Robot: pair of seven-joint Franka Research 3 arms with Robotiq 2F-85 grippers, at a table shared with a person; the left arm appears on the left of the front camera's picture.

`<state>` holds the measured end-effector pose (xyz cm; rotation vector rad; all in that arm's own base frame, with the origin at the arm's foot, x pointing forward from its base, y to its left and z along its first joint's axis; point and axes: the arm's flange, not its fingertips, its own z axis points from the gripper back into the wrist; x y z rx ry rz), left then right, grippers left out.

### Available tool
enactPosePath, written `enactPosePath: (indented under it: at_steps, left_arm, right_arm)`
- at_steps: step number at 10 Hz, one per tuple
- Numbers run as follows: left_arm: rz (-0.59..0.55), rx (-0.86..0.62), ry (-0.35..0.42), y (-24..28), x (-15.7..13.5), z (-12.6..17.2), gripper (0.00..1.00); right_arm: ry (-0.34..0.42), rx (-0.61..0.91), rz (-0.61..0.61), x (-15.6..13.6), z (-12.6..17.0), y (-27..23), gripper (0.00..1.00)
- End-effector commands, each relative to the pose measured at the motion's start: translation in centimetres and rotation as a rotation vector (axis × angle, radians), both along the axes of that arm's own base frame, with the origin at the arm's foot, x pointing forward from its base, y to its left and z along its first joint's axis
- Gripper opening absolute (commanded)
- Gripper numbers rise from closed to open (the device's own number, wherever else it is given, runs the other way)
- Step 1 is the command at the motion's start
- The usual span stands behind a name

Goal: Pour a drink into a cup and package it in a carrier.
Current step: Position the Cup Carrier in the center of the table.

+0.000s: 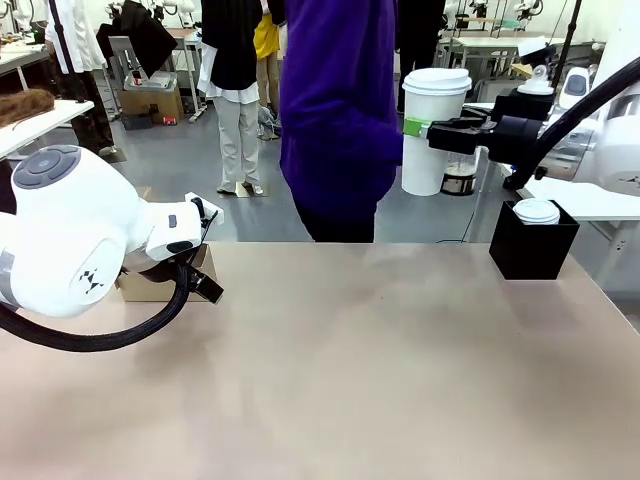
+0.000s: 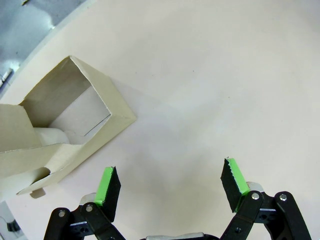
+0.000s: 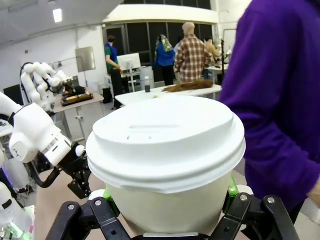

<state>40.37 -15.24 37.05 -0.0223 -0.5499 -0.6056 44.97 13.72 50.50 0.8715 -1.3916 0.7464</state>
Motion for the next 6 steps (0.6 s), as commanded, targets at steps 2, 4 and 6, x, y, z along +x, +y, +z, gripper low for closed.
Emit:
enactPosePath:
  at_steps: [2, 4, 6]
  left_arm:
    - [0.000, -0.002, 0.000, 0.07, -0.01, 0.01, 1.00]
    - [0.000, -0.002, 0.000, 0.07, -0.01, 0.01, 1.00]
    - [0.000, -0.002, 0.000, 0.07, -0.01, 0.01, 1.00]
  right_arm:
    - [-0.010, 0.002, 0.001, -0.01, 0.26, 0.16, 0.88]
    - [-0.010, 0.002, 0.001, -0.01, 0.26, 0.16, 0.88]
    - [-0.010, 0.002, 0.001, -0.01, 0.26, 0.16, 0.88]
